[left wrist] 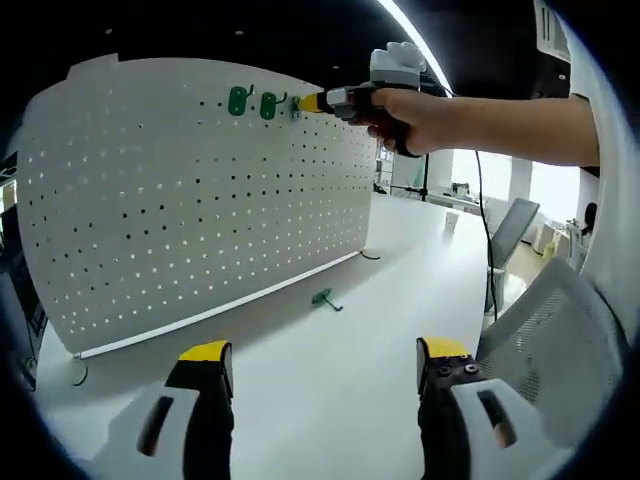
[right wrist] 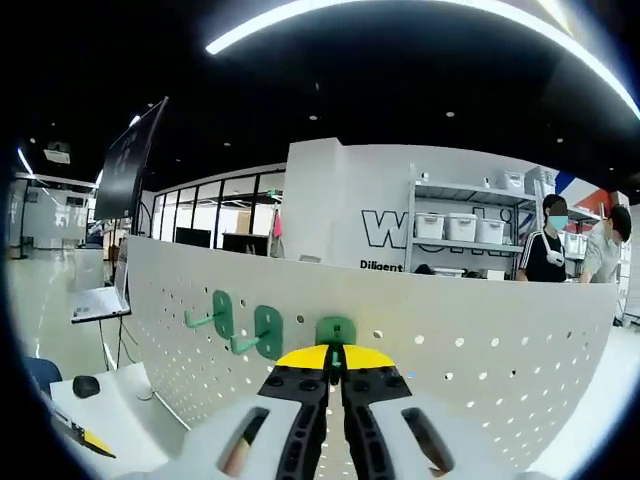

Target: Insert the hook assembly into the mounting plate slot until the hook locks in place.

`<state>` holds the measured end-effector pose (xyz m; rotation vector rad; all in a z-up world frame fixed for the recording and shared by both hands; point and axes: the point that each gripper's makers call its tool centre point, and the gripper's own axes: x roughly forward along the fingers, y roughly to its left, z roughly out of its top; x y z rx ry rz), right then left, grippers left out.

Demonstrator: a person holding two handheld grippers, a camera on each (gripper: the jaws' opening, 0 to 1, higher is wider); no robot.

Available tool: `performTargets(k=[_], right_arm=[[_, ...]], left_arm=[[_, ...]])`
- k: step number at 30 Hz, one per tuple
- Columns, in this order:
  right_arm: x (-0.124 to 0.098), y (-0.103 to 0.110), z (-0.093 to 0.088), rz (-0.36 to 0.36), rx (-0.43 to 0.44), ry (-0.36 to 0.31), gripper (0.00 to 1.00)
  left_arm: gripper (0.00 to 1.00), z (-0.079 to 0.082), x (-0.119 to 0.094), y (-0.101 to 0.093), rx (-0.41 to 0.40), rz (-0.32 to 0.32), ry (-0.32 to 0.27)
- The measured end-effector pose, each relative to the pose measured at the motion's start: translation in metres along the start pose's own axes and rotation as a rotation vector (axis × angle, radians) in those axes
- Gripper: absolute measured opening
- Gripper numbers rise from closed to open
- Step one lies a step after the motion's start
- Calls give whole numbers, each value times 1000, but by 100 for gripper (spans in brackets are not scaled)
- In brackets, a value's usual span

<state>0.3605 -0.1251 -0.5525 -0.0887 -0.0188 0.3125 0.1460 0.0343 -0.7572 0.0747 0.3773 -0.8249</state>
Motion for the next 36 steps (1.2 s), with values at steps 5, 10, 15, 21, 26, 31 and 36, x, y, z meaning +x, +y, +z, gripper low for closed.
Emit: performTargets(k=[5,10,15,21,26,31,36], right_arm=[[1,1,1,-27,11,-6,1],[2,1,0,-93,29,-4,1],[3,1,0,-156,22,-1,1],[4,0,-2,-184,27,-8,1],[3,0,-2,-178,22,-7,2],[1,1,-1,-140,8,-23,3],[-2,7,2,-56,-28,-54,15]], left_arm=[[77,-1,0,1,0,0,3],[77,-1,1,1,4,0,4],[77,-1,0,1,2,3,0],[77,1,1,0,14,6,-7],[77,2,2,0,11,5,-13],[77,4,2,0,13,7,-16],[77,3,2,0,19,8,-14]])
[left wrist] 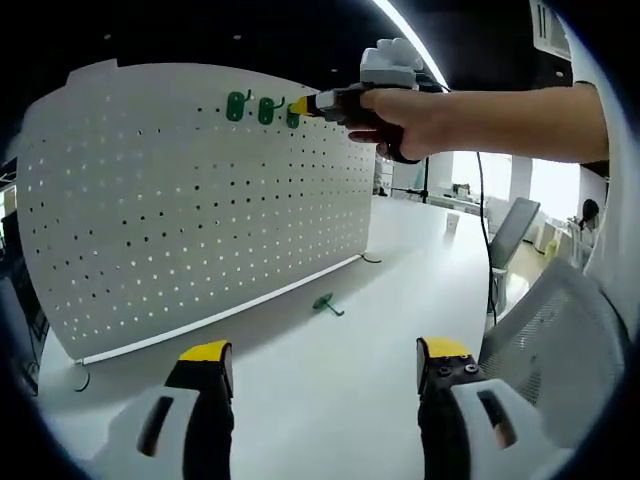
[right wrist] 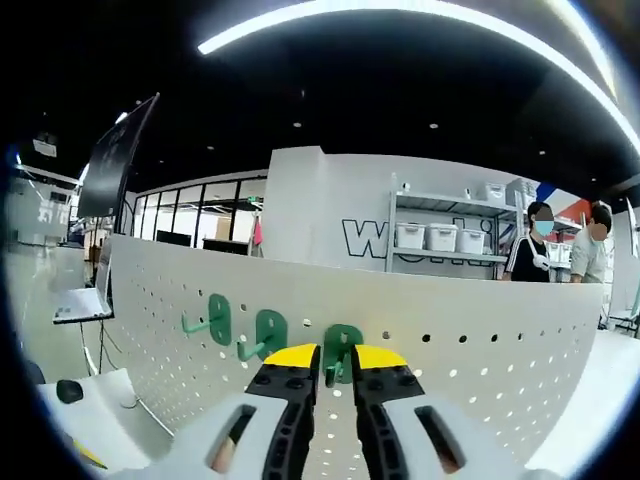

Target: Insert the hook assembly into the mounting plate slot until the hook locks in place.

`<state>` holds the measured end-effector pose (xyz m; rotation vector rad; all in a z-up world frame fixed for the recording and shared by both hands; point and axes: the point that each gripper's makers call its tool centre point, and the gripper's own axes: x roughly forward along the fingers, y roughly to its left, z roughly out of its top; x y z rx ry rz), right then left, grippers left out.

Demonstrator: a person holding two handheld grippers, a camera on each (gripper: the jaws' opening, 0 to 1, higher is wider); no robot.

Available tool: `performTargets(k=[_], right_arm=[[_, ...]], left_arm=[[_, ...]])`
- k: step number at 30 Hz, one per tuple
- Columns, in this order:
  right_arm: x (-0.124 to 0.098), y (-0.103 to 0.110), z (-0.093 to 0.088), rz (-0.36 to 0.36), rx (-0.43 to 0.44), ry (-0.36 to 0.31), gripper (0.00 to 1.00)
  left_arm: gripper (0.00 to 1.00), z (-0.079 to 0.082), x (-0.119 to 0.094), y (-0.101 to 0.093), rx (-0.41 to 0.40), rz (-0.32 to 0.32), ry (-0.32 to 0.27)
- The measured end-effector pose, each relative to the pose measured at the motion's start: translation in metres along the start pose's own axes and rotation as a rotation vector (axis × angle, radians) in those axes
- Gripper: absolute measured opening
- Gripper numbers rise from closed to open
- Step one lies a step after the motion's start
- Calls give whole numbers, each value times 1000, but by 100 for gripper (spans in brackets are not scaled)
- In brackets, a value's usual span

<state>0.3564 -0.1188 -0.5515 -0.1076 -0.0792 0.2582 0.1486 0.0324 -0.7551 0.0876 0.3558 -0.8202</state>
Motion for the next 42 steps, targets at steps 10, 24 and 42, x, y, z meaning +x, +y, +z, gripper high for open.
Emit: performTargets(k=[10,24,42], right_arm=[[-23,17,-18,158,5,-19,44],[-35,20,-17,197,36,-22,47],[-73,20,-21,257,66,-45,50]], left_arm=[[78,-1,0,1,1,1,6],[78,1,2,0,0,-5,2],[78,6,2,2,-5,-3,-12]])
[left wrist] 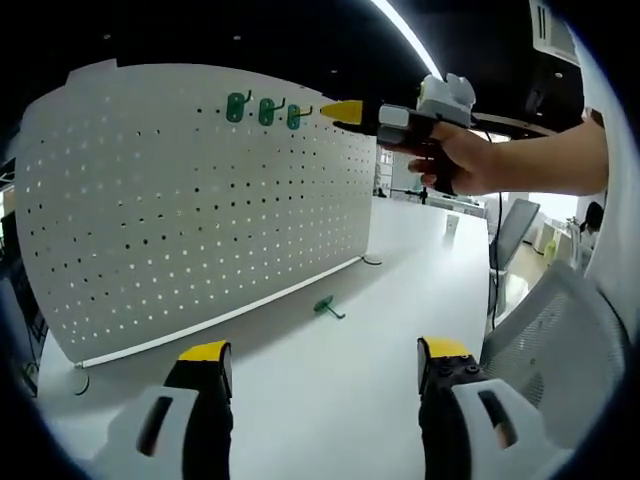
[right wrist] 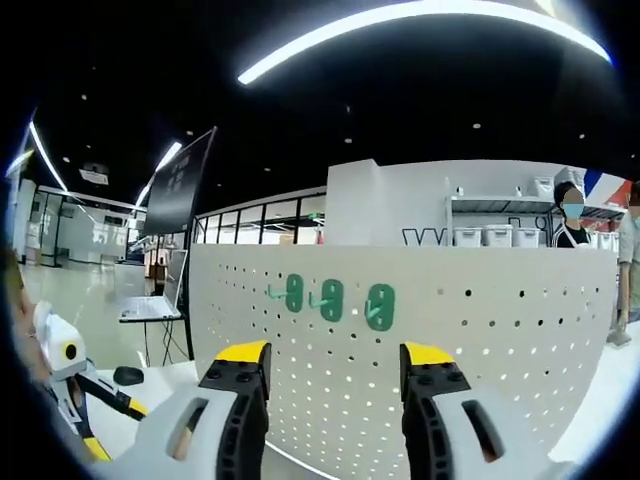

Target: Insert the hook assembly into the mounting plate slot until the hook locks in place.

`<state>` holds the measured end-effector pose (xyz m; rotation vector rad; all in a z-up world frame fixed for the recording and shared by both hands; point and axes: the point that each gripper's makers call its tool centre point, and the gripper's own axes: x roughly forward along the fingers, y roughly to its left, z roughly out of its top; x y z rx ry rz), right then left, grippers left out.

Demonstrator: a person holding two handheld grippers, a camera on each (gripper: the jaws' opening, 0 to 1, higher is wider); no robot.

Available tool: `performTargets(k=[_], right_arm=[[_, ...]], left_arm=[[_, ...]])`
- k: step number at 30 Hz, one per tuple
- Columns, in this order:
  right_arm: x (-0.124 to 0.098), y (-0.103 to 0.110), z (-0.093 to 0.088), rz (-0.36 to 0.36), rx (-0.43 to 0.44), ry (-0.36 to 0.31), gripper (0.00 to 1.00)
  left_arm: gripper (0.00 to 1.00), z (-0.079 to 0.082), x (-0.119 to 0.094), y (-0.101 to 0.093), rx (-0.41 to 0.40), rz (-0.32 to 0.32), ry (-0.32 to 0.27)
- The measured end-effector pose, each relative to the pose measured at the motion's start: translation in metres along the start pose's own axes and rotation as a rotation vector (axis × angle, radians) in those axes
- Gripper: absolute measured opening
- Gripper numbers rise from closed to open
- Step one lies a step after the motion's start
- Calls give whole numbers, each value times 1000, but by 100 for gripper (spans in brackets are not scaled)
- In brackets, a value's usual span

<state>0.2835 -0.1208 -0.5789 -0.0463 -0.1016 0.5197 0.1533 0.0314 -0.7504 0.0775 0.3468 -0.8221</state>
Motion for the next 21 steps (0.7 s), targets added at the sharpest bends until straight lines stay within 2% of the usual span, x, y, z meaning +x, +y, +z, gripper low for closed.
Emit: performTargets(k=[12,21], right_arm=[[-45,6,-41,5,21,75,52],[-69,10,-55,12,32,108,53]], left_arm=[[78,1,1,1,-10,-1,-8],[78,2,-1,2,-19,7,-14]])
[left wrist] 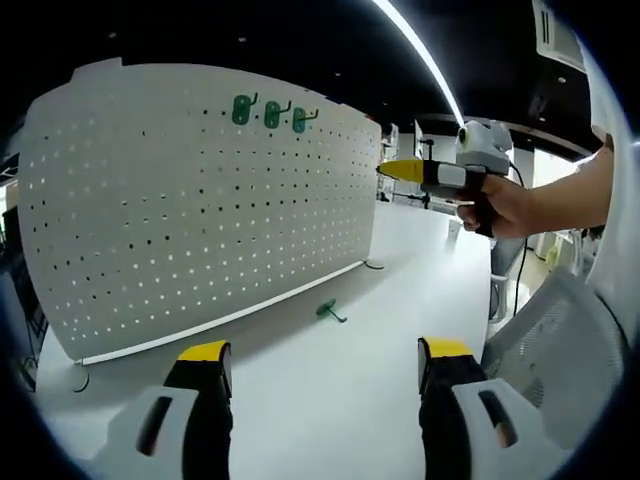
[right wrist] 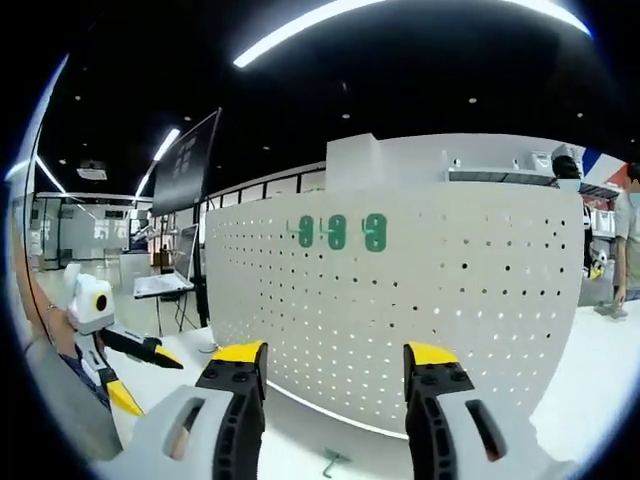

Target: Insert the hook assembly into the mounting plate slot until the hook locks in place.

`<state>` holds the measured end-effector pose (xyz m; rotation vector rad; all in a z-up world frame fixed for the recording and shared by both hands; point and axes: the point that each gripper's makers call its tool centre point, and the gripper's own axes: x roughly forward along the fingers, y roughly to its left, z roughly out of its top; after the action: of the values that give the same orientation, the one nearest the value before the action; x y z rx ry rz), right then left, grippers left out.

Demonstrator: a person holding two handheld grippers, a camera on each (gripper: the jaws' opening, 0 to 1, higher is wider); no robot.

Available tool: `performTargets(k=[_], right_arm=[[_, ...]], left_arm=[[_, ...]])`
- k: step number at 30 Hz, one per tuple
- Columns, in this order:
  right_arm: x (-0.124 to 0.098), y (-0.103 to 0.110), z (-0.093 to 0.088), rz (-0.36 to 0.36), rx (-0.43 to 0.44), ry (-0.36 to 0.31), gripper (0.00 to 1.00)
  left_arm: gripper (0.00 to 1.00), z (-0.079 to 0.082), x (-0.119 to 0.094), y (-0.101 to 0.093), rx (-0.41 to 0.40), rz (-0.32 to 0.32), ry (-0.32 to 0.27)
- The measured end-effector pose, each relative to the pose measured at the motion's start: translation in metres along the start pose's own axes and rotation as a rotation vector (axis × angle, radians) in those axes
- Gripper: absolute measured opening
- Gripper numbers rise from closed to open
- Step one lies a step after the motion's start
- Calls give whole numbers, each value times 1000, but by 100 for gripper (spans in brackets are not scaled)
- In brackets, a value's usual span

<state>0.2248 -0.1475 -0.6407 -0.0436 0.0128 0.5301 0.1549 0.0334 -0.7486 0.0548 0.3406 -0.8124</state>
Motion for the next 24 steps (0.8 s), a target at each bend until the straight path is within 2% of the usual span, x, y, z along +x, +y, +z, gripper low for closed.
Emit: performTargets(k=[12,24], right_arm=[[-24,11,-30,12,31,57,53],[-47,18,-63,16,58,132,54]], left_arm=[[78,1,-1,0,-10,-1,-8],[77,-7,-7,-3,-13,-12,3]])
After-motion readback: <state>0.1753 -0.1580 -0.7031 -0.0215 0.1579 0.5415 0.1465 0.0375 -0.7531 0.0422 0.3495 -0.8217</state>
